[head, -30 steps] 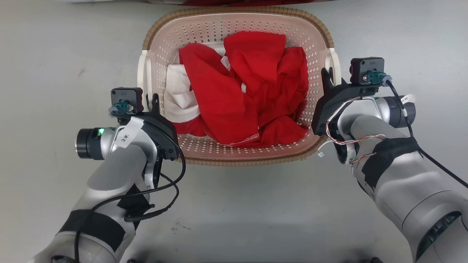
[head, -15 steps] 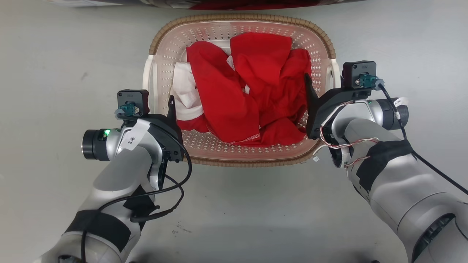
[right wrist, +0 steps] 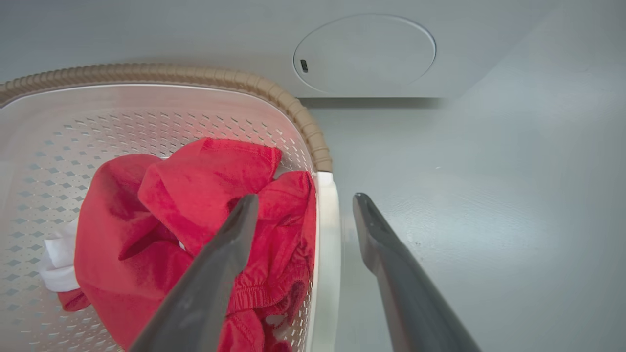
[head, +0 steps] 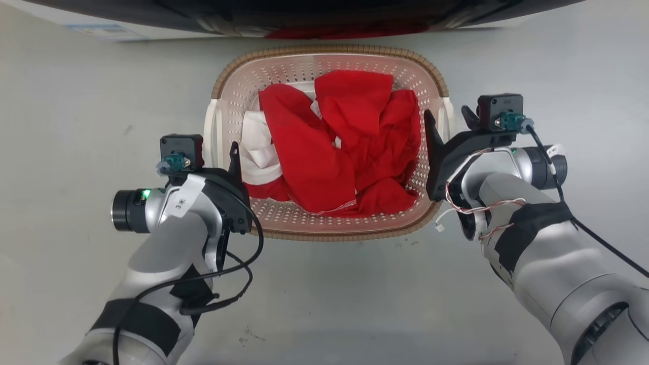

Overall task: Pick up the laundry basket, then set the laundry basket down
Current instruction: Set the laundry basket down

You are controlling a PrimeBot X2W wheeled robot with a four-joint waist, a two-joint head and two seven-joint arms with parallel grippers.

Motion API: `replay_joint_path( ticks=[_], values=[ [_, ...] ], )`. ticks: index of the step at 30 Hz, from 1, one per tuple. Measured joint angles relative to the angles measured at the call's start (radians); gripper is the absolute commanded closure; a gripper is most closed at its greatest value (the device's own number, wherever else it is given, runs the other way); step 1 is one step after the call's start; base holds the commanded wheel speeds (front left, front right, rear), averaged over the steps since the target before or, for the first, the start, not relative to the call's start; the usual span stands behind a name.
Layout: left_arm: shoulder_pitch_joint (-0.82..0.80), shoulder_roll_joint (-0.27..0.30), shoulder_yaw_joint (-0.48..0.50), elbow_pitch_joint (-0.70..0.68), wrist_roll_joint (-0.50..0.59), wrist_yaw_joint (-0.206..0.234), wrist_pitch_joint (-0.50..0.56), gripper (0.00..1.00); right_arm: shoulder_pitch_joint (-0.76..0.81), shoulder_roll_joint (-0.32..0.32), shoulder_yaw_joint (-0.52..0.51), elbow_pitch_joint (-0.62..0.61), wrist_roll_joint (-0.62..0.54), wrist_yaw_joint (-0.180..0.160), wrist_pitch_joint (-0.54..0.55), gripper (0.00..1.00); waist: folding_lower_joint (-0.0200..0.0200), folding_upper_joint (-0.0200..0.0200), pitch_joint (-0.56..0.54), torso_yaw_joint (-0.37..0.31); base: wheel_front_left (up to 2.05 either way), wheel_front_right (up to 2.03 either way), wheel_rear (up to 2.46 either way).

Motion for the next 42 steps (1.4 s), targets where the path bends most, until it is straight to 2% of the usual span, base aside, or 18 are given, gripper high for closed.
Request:
replay_joint_path(
  ticks=[10, 19, 32, 42],
  values=[
    [0.057, 0.0, 0.005, 0.005, -0.007, -0.026, -0.018, 0.0, 0.046, 0.0, 0.005, -0.004, 0.0, 0.001, -0.027, 0.0, 0.0, 0.0, -0.093, -0.013, 0.0, 0.0, 0.0],
    [0.115, 0.001, 0.017, -0.02, -0.008, -0.044, -0.025, 0.0, 0.088, 0.002, -0.01, -0.007, 0.0, 0.046, -0.054, 0.0, -0.0001, -0.0001, -0.209, -0.024, 0.0, 0.0, 0.0],
    [0.236, 0.036, 0.073, -0.166, 0.031, -0.038, -0.025, 0.0, 0.206, -0.008, -0.098, -0.087, -0.003, 0.058, -0.054, 0.0, -0.0003, -0.0001, -0.383, -0.039, 0.0, 0.0, 0.0],
    [0.431, 0.072, 0.149, -0.348, 0.088, -0.015, -0.025, 0.0, 0.395, -0.05, -0.182, -0.203, -0.054, 0.043, -0.054, 0.0, -0.0003, -0.0001, -0.532, -0.048, 0.0, 0.0, 0.0]
  ],
)
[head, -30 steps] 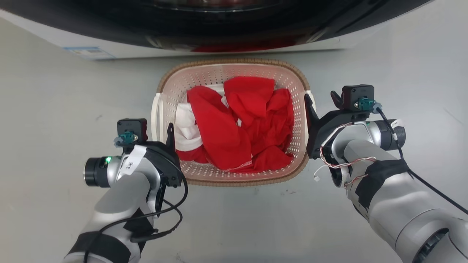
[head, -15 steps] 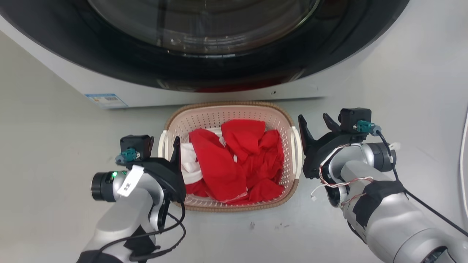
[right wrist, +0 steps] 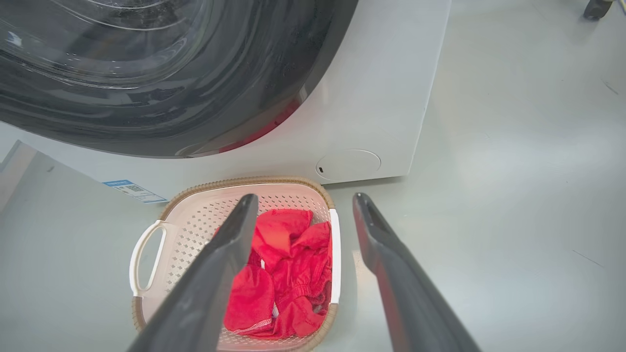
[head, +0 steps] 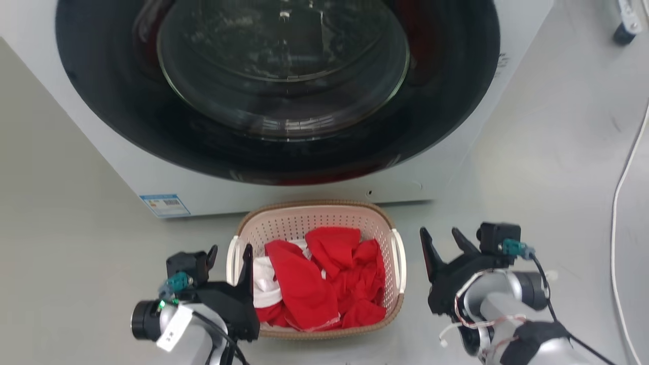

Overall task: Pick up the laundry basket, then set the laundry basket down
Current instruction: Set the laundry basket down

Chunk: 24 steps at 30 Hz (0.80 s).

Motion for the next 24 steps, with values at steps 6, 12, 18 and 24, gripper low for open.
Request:
replay_joint_path(
  ticks=[6, 12, 18, 24],
  values=[
    [0.138, 0.024, 0.035, -0.123, 0.057, 0.013, 0.0, 0.0, 0.129, -0.019, -0.056, -0.096, -0.04, -0.016, 0.0, 0.0, 0.0, 0.0001, -0.09, 0.0, 0.0, 0.0, 0.0],
    [0.276, 0.049, 0.072, -0.253, 0.117, 0.019, 0.0, 0.0, 0.264, -0.038, -0.115, -0.215, -0.097, -0.026, 0.0, 0.0, 0.0001, 0.0, -0.179, 0.003, 0.0, 0.0, 0.0],
    [0.4, 0.069, 0.126, -0.394, 0.18, 0.026, 0.0, 0.0, 0.38, -0.066, -0.188, -0.351, -0.164, -0.035, 0.0, 0.0, 0.0001, 0.0, -0.247, 0.008, 0.0, 0.0, 0.0],
    [0.505, 0.07, 0.252, -0.488, 0.252, 0.026, 0.0, 0.0, 0.487, -0.086, -0.286, -0.475, -0.244, -0.035, 0.0, 0.0, 0.0001, 0.0, -0.275, 0.012, 0.0, 0.0, 0.0]
  ],
)
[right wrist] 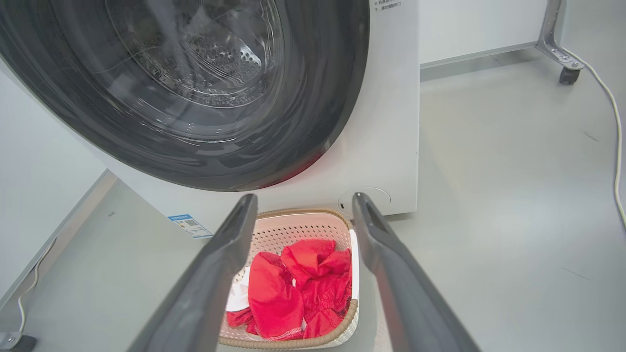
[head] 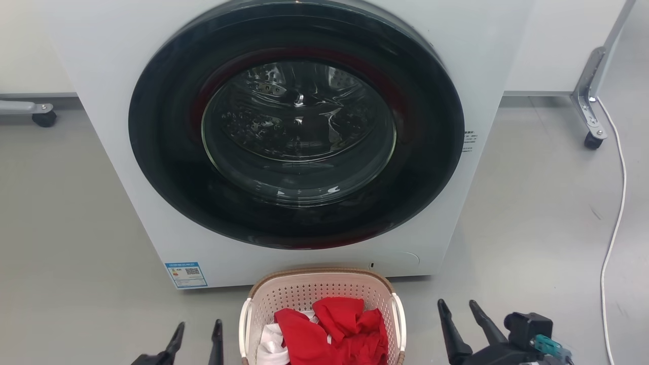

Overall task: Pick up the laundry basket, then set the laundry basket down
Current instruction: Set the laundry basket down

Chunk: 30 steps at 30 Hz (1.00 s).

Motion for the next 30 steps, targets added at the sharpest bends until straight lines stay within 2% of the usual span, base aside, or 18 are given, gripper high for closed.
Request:
replay_joint_path(
  ticks=[7, 16, 30],
  values=[
    [0.097, -0.019, 0.12, -0.119, 0.101, 0.0, 0.0, 0.0, 0.111, -0.001, -0.145, -0.11, -0.119, 0.0, 0.0, 0.0, 0.0002, 0.0002, 0.0, -0.004, 0.0, 0.0, 0.0],
    [0.163, -0.052, 0.195, -0.243, 0.189, 0.0, 0.0, 0.0, 0.207, 0.039, -0.272, -0.267, -0.283, 0.0, 0.0, 0.0, 0.0002, 0.0001, 0.01, -0.018, 0.0, 0.0, 0.0],
    [0.179, -0.077, 0.222, -0.312, 0.242, 0.0, 0.0, 0.0, 0.251, 0.076, -0.34, -0.386, -0.406, 0.0, -0.003, 0.0, 0.0002, 0.0002, 0.024, -0.025, 0.0, 0.0, 0.0]
  ],
)
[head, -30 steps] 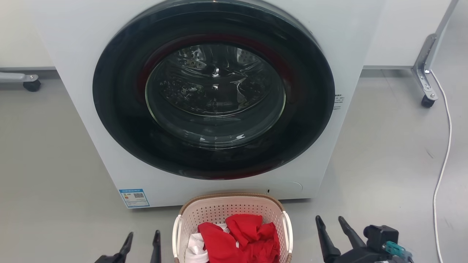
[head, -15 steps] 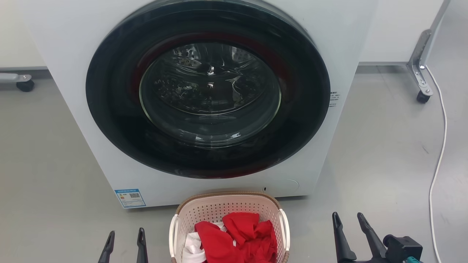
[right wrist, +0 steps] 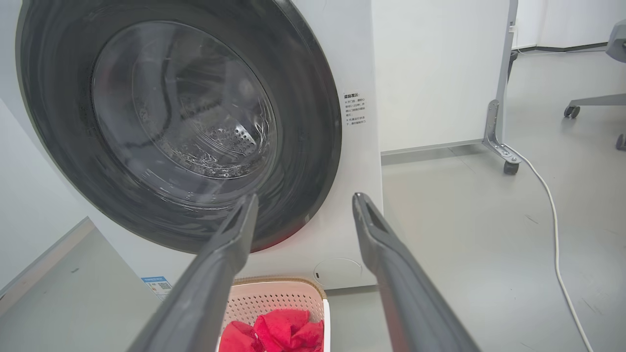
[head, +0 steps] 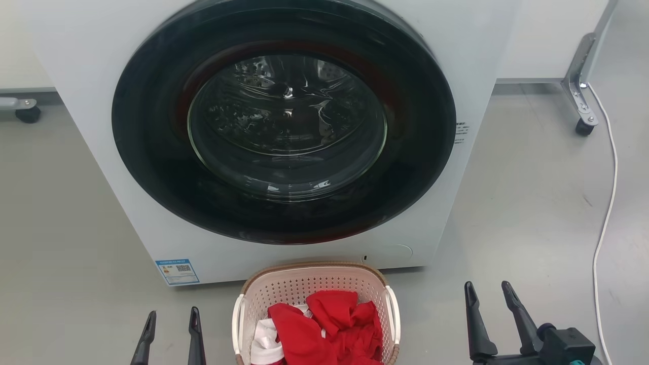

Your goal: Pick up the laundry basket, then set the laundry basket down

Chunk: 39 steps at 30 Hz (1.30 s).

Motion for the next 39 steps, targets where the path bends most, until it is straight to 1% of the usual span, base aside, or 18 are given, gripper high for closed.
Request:
replay_joint_path(
  ticks=[9, 19, 20, 26, 29, 30, 33, 39],
  values=[
    [0.001, -0.006, 0.009, -0.019, 0.026, 0.0, 0.0, 0.0, 0.016, 0.011, -0.016, -0.035, -0.038, 0.0, -0.001, 0.0, 0.0, 0.0, 0.004, 0.002, 0.0, 0.0, 0.0],
    [0.005, -0.012, 0.012, -0.027, 0.027, 0.0, 0.0, 0.0, 0.021, 0.017, -0.031, -0.053, -0.055, 0.0, -0.001, 0.0, 0.0, 0.0, 0.009, 0.003, 0.0, 0.0, 0.0],
    [0.005, -0.012, 0.014, -0.026, 0.027, 0.0, 0.0, 1.0, 0.021, 0.018, -0.033, -0.053, -0.056, 0.0, -0.001, 1.0, 0.0, 0.0, 0.009, 0.004, 0.0, 0.0, 0.0],
    [0.021, -0.018, 0.01, 0.03, 0.026, -0.001, 0.002, 1.0, 0.046, 0.022, -0.026, 0.005, -0.056, 0.001, 0.006, 1.0, 0.0, 0.0001, 0.01, 0.004, 0.0, 0.0, 0.0],
    [0.021, -0.019, 0.013, 0.035, 0.016, -0.004, 0.011, 1.0, 0.052, 0.024, -0.034, 0.009, -0.041, 0.003, 0.012, 1.0, 0.0, 0.0, 0.01, 0.004, 0.0, 0.0, 0.0],
    [0.021, -0.019, 0.015, 0.037, 0.011, -0.011, 0.011, 1.0, 0.052, 0.024, -0.038, 0.01, -0.033, 0.005, 0.014, 1.0, 0.0, 0.0, 0.01, 0.004, 0.0, 0.0, 0.0],
    [0.02, -0.02, 0.022, 0.045, -0.033, -0.012, 0.021, 1.0, 0.051, 0.025, -0.051, 0.013, 0.002, 0.012, 0.024, 1.0, 0.0, 0.0001, 0.01, 0.004, 0.0, 0.0, 0.0],
    [0.011, -0.021, 0.036, 0.056, -0.118, -0.029, 0.047, 1.0, 0.048, 0.028, -0.078, 0.021, 0.092, 0.028, 0.05, 1.0, 0.0, 0.0, 0.01, 0.004, 0.0, 0.0, 0.0]
  ],
)
